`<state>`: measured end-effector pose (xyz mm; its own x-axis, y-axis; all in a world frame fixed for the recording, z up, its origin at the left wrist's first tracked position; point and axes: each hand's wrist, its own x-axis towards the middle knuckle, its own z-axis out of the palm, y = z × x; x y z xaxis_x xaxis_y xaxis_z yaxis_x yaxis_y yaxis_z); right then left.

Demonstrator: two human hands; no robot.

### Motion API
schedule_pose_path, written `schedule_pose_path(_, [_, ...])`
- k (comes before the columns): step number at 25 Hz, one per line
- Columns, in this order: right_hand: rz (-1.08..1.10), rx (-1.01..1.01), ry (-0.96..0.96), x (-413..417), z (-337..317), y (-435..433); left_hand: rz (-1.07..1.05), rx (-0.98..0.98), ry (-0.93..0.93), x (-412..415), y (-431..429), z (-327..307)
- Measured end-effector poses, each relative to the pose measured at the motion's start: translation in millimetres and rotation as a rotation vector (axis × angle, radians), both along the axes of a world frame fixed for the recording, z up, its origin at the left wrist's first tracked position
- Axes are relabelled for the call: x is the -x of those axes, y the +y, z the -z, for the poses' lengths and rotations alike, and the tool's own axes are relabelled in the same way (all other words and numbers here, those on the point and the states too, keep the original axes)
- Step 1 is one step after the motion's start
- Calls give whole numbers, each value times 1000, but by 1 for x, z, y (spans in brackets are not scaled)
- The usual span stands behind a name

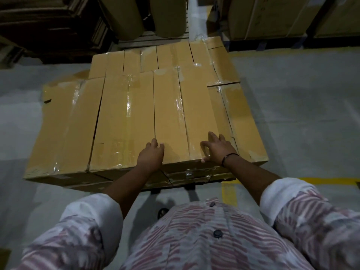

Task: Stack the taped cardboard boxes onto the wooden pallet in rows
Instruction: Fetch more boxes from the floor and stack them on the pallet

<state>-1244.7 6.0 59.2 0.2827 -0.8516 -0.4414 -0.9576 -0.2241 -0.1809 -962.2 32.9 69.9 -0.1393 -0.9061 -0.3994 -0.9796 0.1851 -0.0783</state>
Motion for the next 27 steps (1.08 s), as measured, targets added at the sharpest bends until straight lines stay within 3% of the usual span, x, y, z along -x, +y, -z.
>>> schedule_pose_path(14, [31, -87, -74, 6, 1, 16, 8, 71, 39, 3, 10, 2])
schedule_pose_path(19, [-15, 19, -91, 23, 7, 51, -26, 30, -29, 14, 24, 8])
schedule_pose_path(27, [-12, -30, 16, 18, 14, 83, -55, -106, -128, 32, 15, -10])
